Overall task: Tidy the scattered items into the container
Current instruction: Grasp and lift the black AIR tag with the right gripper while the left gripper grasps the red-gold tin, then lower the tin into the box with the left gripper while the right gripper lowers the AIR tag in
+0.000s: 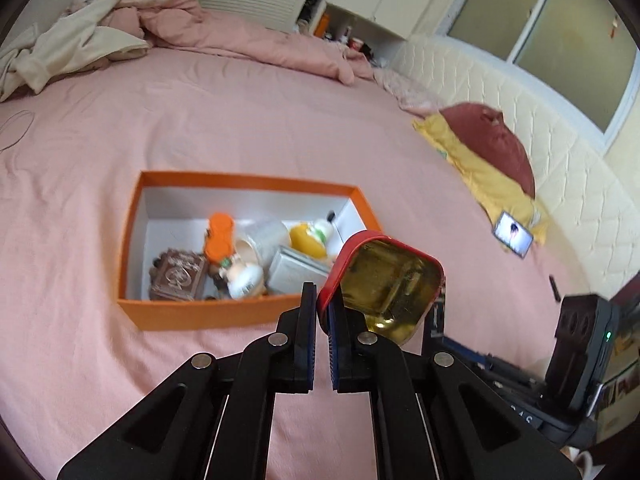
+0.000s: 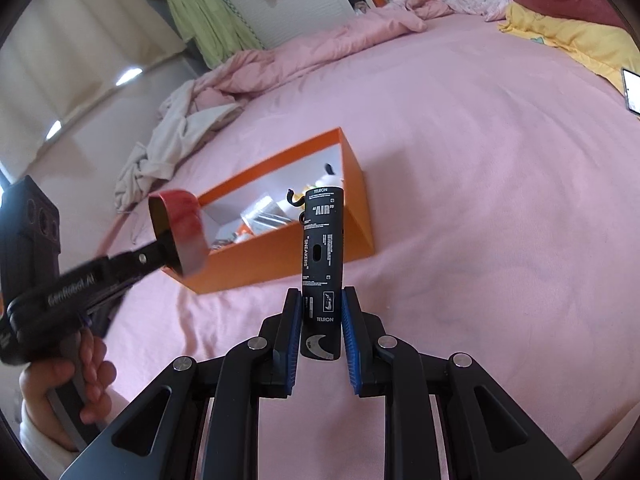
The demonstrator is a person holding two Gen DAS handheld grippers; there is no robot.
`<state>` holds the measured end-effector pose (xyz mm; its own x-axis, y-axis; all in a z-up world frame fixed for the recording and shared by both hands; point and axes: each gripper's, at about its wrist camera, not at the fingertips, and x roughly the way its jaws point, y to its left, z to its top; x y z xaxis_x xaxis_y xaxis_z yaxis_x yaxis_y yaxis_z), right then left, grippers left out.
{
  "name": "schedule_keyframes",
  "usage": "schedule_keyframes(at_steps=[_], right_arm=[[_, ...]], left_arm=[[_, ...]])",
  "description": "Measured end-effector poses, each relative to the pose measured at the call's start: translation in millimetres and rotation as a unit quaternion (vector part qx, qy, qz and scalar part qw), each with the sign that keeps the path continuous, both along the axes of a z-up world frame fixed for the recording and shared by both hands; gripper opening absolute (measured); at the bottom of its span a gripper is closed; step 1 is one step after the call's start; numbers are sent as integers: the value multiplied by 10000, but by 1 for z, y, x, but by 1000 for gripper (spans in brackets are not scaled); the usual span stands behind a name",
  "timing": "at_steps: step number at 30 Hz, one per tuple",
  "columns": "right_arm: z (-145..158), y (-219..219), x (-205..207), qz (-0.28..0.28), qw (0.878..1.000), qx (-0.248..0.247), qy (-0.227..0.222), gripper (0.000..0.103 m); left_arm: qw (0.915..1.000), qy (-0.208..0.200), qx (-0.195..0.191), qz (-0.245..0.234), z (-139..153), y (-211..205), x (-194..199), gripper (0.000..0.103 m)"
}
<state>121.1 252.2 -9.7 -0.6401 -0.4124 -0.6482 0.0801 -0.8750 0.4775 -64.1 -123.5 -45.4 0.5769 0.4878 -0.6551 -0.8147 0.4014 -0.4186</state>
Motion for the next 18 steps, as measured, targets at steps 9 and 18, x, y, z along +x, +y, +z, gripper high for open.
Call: schedule_keyframes(at_steps=[9, 18], right_arm=[[42, -28, -57, 677, 9960, 299, 495, 19], [26, -40, -107, 790, 9952, 361, 454, 19]], left_arm=[[9984, 383, 202, 355, 15, 45, -18, 5], [9945, 516, -508, 755, -27, 65, -28, 5]])
